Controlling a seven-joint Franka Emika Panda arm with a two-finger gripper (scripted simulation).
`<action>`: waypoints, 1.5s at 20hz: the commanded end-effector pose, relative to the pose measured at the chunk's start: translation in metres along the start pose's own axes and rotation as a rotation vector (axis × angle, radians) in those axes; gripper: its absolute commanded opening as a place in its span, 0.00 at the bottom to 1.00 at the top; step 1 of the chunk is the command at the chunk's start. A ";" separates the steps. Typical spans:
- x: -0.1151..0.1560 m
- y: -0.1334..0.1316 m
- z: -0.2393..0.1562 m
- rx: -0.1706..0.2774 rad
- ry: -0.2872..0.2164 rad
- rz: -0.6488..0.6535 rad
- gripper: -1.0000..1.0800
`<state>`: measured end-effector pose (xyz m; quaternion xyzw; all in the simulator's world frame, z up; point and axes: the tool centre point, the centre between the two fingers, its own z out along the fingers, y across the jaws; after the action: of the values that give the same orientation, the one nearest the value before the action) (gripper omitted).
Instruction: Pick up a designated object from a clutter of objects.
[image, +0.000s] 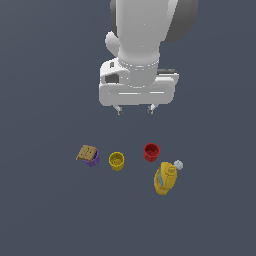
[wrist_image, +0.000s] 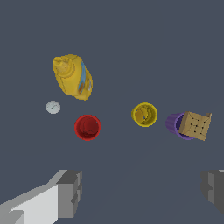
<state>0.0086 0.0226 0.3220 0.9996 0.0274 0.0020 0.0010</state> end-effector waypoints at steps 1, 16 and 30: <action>0.000 0.000 0.000 0.000 0.000 0.000 0.96; 0.006 -0.013 -0.007 0.018 0.029 -0.046 0.96; 0.033 0.021 0.080 0.010 0.018 -0.131 0.96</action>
<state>0.0394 0.0092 0.2579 0.9962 0.0857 0.0121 -0.0050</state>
